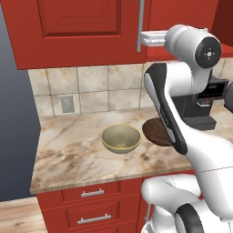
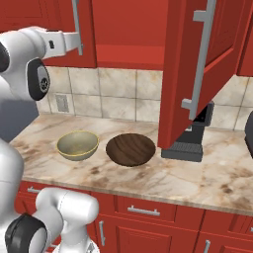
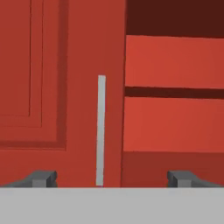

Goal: Open the cabinet. Pick the bowls from the counter and place them in the cabinet. Then close the cabinet.

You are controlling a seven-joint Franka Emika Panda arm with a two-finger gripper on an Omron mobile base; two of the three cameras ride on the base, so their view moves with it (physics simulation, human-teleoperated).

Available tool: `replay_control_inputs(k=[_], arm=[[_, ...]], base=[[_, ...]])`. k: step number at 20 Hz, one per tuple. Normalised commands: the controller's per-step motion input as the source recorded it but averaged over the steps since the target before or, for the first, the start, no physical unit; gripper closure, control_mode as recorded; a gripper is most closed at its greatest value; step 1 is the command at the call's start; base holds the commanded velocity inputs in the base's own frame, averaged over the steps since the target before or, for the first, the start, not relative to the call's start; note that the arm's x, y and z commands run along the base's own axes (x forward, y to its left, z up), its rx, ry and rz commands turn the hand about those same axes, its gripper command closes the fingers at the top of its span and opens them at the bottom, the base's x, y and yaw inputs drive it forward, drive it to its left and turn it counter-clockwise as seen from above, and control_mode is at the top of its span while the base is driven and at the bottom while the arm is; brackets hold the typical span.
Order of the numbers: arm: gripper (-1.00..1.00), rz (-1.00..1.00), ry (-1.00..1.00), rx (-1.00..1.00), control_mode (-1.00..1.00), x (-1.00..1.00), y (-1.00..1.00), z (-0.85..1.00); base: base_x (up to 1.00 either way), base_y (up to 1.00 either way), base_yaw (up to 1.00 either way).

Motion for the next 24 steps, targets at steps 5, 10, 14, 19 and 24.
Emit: replay_control_inputs(k=[5, 10, 14, 19, 24], arm=[[-1.00, 0.00, 0.00, 0.10, -1.00, 0.13, 0.00, -0.38], [-1.00, 0.00, -0.02, 0.05, -1.00, 0.08, 0.00, -0.40], [-1.00, 0.00, 0.00, 0.00, -1.00, 0.17, 0.01, -0.08], [-1.00, 0.00, 0.00, 0.00, -1.00, 0.14, 0.00, 0.00], [-1.00, 0.00, 0.00, 0.00, -1.00, 0.26, 0.13, 0.00]], base=[[0.00, 0.00, 0.00], [0.00, 0.00, 0.00], [0.00, 0.00, 0.00], [0.00, 0.00, 0.00], [0.00, 0.00, 0.00]])
